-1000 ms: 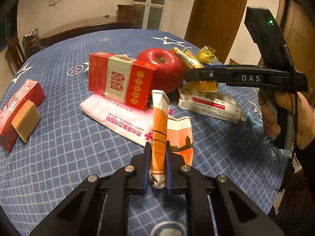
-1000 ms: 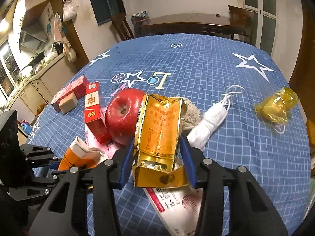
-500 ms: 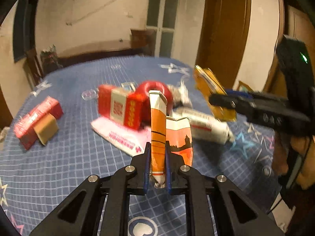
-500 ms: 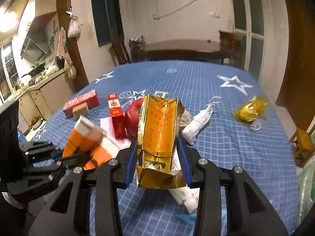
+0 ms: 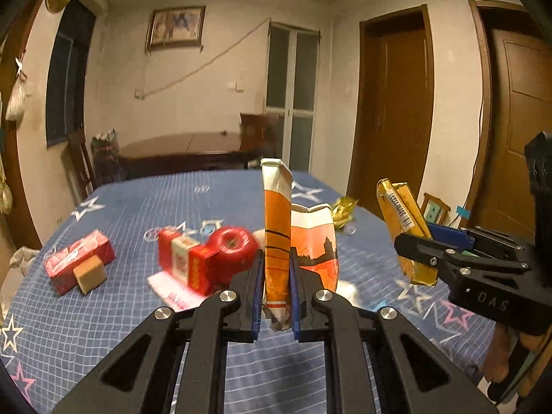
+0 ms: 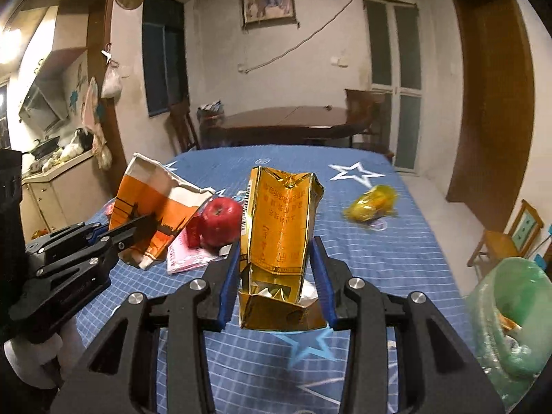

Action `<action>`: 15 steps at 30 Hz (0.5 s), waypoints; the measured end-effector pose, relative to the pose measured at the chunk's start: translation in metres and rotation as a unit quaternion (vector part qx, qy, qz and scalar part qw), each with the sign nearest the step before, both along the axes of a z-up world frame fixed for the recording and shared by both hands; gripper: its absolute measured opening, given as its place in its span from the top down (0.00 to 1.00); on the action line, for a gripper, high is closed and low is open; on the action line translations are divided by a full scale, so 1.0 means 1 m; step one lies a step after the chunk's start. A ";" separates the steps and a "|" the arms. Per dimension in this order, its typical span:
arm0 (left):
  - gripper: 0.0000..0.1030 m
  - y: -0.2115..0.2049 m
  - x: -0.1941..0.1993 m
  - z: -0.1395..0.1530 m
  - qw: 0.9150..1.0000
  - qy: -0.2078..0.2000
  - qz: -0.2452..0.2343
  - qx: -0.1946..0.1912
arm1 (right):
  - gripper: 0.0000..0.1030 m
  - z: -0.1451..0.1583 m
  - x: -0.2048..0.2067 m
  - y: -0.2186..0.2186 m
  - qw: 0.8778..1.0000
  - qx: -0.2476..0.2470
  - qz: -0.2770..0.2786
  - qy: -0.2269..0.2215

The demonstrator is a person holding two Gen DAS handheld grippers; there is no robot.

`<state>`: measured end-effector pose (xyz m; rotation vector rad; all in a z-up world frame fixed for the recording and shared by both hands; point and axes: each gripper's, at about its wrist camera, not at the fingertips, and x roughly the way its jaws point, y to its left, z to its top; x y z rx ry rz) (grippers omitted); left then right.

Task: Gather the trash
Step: 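Lift and carry the wrapper and gold packet with both grippers over the green bin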

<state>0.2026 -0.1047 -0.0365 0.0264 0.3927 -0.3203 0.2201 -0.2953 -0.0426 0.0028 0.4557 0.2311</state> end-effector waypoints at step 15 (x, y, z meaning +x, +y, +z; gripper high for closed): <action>0.86 -0.051 -0.026 0.013 1.000 -0.027 -0.016 0.002 | 0.63 0.010 -0.021 -0.029 0.999 -0.005 -0.032 -0.028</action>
